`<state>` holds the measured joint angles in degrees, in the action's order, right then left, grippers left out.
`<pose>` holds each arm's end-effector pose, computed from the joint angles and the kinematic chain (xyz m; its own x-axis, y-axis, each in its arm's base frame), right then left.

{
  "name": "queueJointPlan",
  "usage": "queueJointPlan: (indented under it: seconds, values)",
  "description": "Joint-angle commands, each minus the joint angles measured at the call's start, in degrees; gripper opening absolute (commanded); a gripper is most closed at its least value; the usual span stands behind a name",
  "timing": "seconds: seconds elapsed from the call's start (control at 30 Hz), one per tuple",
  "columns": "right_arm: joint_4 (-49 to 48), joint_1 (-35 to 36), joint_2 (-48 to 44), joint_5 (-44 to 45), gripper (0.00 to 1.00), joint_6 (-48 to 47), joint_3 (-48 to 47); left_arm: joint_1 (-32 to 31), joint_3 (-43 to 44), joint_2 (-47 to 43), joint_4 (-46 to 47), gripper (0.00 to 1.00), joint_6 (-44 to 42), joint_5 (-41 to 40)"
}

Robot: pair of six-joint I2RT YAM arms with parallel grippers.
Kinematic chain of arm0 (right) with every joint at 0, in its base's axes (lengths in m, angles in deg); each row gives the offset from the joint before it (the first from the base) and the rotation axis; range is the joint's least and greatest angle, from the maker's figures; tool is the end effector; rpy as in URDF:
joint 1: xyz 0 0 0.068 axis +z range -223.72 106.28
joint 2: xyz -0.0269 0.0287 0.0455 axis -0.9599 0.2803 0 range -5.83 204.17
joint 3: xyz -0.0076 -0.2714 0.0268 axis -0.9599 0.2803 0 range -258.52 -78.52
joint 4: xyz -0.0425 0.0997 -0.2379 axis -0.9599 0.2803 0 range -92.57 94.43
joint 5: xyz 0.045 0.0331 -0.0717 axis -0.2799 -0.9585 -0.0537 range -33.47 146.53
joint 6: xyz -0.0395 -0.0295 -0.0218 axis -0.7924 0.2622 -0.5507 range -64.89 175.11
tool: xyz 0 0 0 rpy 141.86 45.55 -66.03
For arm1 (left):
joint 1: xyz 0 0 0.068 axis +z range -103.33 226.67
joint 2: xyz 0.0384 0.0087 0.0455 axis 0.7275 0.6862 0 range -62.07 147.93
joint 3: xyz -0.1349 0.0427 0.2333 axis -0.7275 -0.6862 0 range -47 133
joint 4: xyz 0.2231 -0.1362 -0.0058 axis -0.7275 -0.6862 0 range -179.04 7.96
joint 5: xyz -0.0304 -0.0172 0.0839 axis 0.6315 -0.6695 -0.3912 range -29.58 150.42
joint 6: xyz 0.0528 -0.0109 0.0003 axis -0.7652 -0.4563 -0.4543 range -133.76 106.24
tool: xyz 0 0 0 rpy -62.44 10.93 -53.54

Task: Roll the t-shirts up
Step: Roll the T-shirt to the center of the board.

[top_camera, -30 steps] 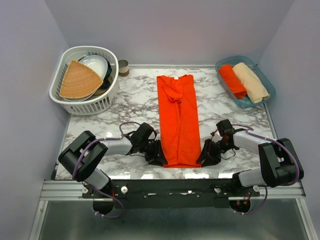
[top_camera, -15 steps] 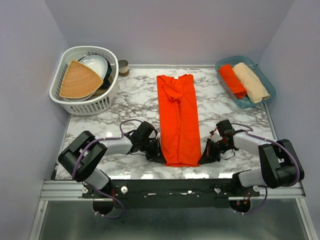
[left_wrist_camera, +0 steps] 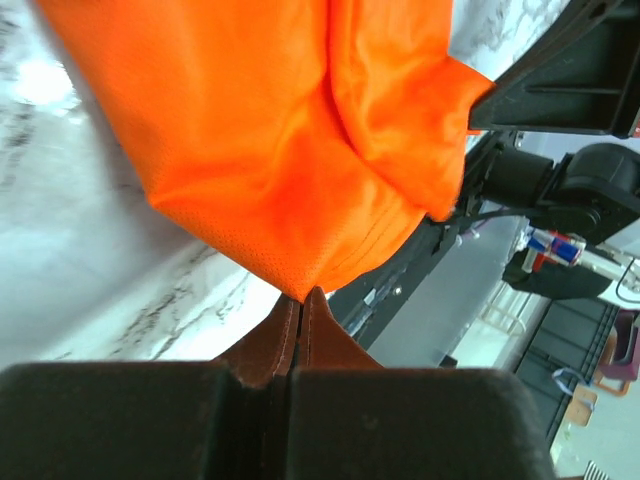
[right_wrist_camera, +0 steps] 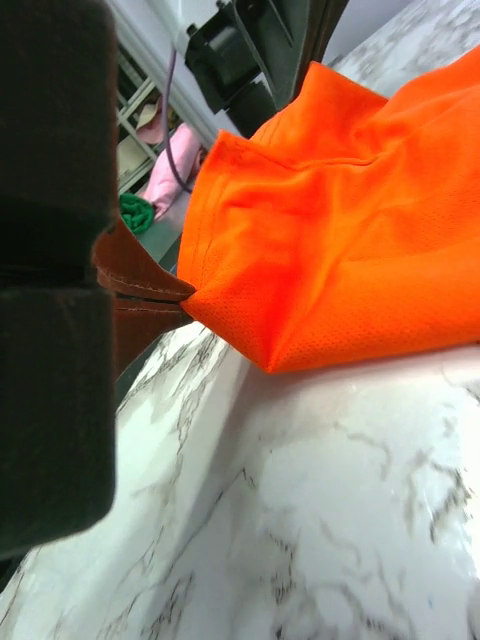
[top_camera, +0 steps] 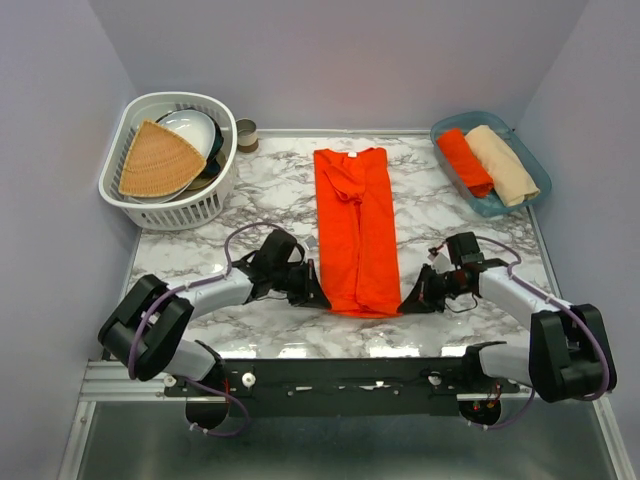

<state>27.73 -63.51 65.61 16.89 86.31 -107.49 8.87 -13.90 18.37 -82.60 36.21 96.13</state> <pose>0.1802 0.0554 0.1457 -0.9711 0.2304 0.0624 0.2112 0.7073 0.6746 0.1890 -0.1729 0.1580 -0.9949 -0.0151 -0.0997 0.0701 0.6066 -0.7919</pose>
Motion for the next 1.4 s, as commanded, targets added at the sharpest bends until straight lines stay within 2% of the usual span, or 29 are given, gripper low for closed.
queueJointPlan:
  seconds: [0.0, 0.47, 0.8, 0.97, 1.2, 1.3, 1.37]
  values:
    - [0.4, -2.7, 0.6, -1.8, 0.01, 0.2, -2.0, 2.3, 1.1, 0.3, -1.2, 0.00, -2.0, -0.8]
    - [-3.9, -3.5, 8.8, -3.9, 0.00, 0.4, -10.5, 5.0, 7.4, 5.8, -0.8, 0.00, -3.1, -1.9]
    - [-5.4, -3.6, 16.2, -2.8, 0.01, -1.2, -15.0, 7.8, 8.1, 8.9, -2.1, 0.00, -3.1, -5.2]
    - [-6.5, -3.6, 19.1, -2.2, 0.01, -1.7, -17.3, 8.5, 9.3, 10.6, -2.8, 0.13, -2.7, -7.4]
    - [-6.6, -3.7, 21.6, -2.2, 0.00, -2.0, -18.2, 9.9, 11.5, 12.7, -2.4, 0.22, -3.2, -8.4]
    - [-6.8, -3.7, 22.3, -2.1, 0.01, -2.0, -18.3, 10.6, 12.5, 12.7, -2.8, 0.33, -3.9, -9.0]
    - [-7.6, -3.6, 22.5, -2.6, 0.05, -2.0, -18.5, 11.1, 13.3, 12.6, -3.1, 0.39, -5.0, -9.4]
